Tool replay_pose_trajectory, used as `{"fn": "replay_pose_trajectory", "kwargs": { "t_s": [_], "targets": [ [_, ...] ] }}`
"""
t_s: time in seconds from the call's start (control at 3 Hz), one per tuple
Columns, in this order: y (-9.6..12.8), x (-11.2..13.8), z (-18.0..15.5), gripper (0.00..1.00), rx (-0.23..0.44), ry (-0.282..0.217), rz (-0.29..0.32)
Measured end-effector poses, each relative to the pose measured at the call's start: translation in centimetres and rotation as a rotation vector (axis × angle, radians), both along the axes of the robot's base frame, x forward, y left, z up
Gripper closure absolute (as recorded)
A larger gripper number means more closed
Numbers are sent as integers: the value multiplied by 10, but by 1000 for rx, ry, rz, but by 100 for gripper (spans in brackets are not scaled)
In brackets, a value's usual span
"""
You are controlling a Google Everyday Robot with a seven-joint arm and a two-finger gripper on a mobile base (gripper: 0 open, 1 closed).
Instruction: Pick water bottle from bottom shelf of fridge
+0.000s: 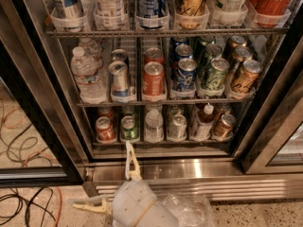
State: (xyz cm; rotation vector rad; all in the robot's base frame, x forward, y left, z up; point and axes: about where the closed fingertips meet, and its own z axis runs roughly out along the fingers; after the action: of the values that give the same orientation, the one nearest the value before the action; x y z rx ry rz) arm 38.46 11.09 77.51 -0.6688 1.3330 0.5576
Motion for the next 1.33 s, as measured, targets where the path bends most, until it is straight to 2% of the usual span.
{"fn": "replay_pose_trajectory", "kwargs": {
  "t_s": [0.33,0.67,1.0,1.33],
  "targets": [
    [3,-3,2,0,51,-74,-76],
    [-12,8,-1,0,53,-78,-158],
    [-12,8,-1,0,53,-78,-158],
    [-16,8,2,0,75,-85,-184]
  ]
}}
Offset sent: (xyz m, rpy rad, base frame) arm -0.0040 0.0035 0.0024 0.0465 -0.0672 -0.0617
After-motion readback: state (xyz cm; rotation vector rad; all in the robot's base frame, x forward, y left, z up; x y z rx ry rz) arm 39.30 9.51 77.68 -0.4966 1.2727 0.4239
